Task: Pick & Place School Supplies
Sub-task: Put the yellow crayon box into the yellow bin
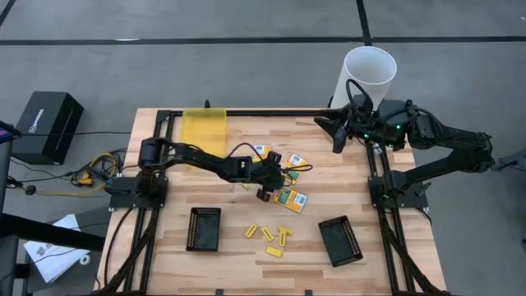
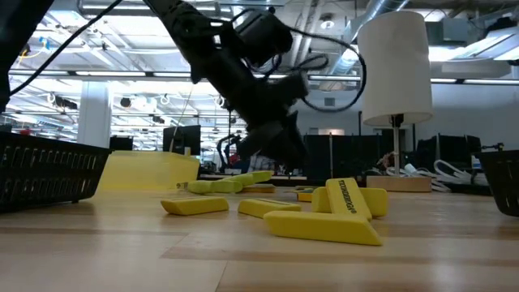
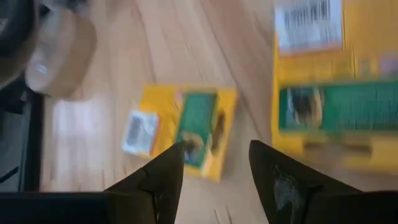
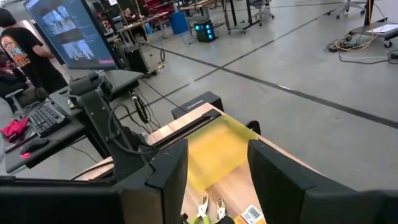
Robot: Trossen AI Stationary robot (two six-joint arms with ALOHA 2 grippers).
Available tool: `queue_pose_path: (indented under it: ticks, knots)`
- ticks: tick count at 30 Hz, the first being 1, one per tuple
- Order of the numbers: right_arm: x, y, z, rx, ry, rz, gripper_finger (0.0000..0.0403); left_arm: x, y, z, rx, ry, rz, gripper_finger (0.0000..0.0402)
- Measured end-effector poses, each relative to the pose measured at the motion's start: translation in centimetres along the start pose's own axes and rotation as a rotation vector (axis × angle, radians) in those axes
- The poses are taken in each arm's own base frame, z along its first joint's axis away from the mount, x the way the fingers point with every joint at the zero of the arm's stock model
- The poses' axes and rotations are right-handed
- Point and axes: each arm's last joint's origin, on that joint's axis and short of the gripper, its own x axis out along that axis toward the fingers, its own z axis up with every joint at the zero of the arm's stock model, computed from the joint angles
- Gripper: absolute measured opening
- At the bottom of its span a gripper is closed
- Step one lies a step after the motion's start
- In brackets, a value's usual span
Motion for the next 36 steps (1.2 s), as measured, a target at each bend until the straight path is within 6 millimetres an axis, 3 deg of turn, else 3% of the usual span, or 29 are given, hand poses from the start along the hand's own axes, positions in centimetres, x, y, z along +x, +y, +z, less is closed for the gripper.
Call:
queue_pose_path:
  ticks: [9,23,36]
  knots:
    - [-0.1,0.3,0.0,-0.001,-0.001,0.017,0.0159,2.2,-1.4,-1.3,0.063,0.064,-0.014,0.0176]
    - [-0.2,0.7,0.0,0.004,-0.009,0.039,0.0159,2.8,0.7,-2.6,0.01,0.067,0.033,0.0153]
    - [-0.2,0.7,0.2,0.014,-0.028,0.046,0.0159,3.7,0.1,-2.6,0.007,0.003,-0.004,0.0143]
